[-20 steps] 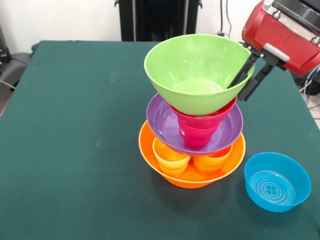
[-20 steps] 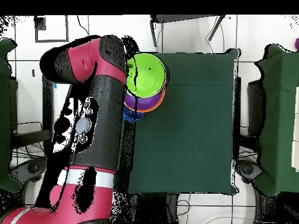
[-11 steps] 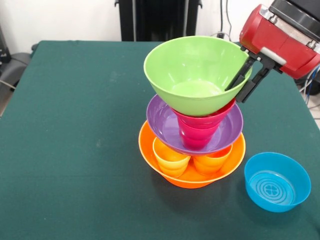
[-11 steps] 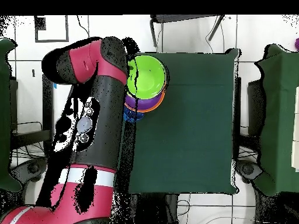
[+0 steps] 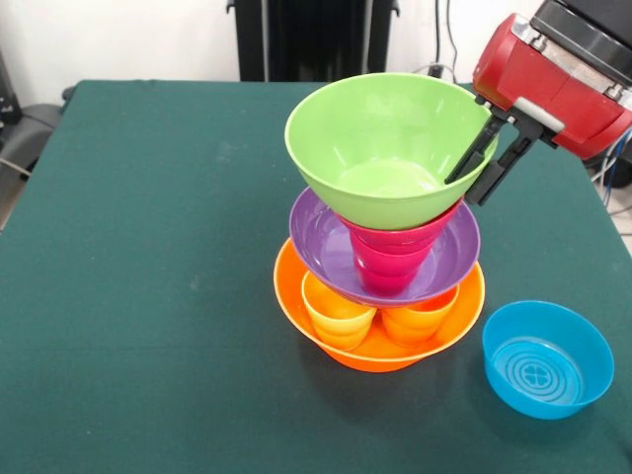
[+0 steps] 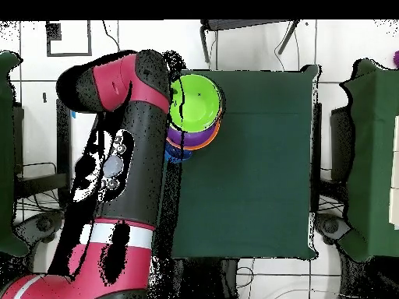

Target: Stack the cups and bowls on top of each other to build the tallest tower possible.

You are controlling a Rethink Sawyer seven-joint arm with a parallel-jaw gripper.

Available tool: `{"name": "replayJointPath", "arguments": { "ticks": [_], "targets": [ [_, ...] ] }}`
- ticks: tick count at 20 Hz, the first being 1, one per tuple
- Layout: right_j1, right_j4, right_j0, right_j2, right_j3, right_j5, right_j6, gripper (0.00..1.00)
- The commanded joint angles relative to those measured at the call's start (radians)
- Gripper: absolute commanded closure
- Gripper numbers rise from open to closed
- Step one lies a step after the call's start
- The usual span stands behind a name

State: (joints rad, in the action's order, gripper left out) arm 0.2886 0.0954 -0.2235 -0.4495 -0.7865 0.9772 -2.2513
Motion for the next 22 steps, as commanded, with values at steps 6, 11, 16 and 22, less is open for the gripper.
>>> {"name": "replayJointPath", "arguments": {
  "ticks": [6,11,16,22],
  "targets": [
    [0.005,-0.014,-0.009,0.053,-0.105,-0.046,-0.166,1.00],
    [0.004,-0.008,-0.005,0.049,-0.103,-0.055,-0.160,1.00],
    [0.004,-0.003,0.001,0.050,-0.102,-0.062,-0.146,1.00],
    [0.005,-0.007,0.006,0.056,-0.111,-0.073,-0.142,1.00]
  ]
}}
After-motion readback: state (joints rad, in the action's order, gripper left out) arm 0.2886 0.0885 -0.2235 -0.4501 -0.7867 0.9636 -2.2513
